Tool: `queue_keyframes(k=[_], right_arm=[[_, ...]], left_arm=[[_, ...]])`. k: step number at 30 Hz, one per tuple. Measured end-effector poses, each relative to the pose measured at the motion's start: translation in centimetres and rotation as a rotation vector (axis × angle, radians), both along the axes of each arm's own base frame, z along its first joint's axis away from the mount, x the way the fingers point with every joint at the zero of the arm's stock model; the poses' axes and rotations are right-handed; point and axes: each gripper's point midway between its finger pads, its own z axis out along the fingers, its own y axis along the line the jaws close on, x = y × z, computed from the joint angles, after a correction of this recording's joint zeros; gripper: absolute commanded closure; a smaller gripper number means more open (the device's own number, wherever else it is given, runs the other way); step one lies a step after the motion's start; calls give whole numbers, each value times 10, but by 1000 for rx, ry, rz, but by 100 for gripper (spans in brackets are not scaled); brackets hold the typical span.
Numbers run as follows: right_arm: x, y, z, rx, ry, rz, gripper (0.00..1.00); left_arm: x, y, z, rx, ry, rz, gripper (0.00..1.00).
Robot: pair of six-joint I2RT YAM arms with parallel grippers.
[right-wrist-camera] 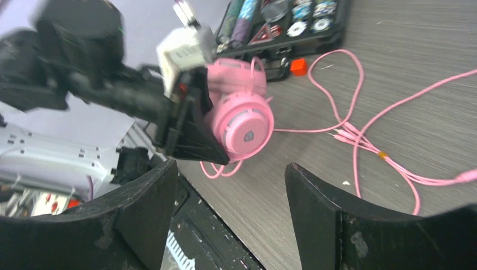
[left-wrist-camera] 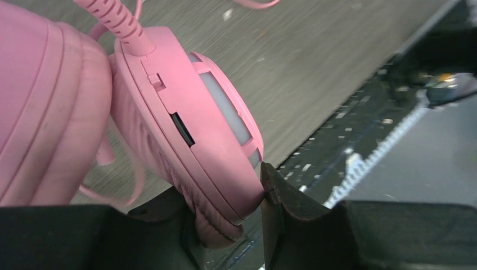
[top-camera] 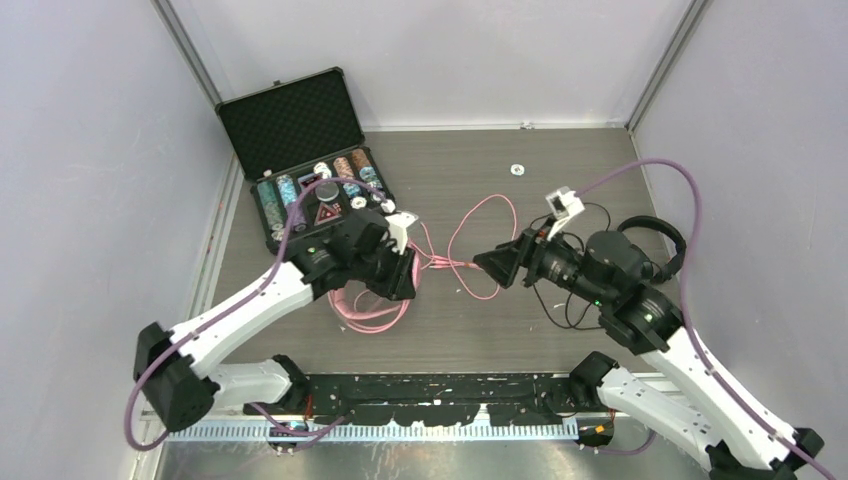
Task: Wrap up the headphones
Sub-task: Pick up the headphones from the center of the board.
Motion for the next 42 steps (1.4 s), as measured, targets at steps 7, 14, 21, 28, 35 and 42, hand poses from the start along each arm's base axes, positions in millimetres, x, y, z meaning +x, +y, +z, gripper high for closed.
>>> queue_keyframes(k=[7, 14, 21, 28, 35, 42], right_arm=[[-7, -48, 24, 85, -39, -215, 28], [-6, -73, 30, 104, -53, -333, 28], [-4, -80, 20, 75, -31, -370, 28], [-4, -80, 18, 69, -22, -370, 28], [-8, -82, 23, 87, -37, -367, 29], [-10, -84, 24, 94, -44, -366, 29]], left_arm=[[11, 13, -84, 207, 120, 97, 91], [20, 3, -110, 227, 167, 133, 72], [25, 8, -109, 248, 152, 178, 38], [28, 24, -70, 266, 47, 161, 40], [-2, 49, -36, 268, -195, -231, 39], [-38, 71, -69, 297, -331, -615, 35]])
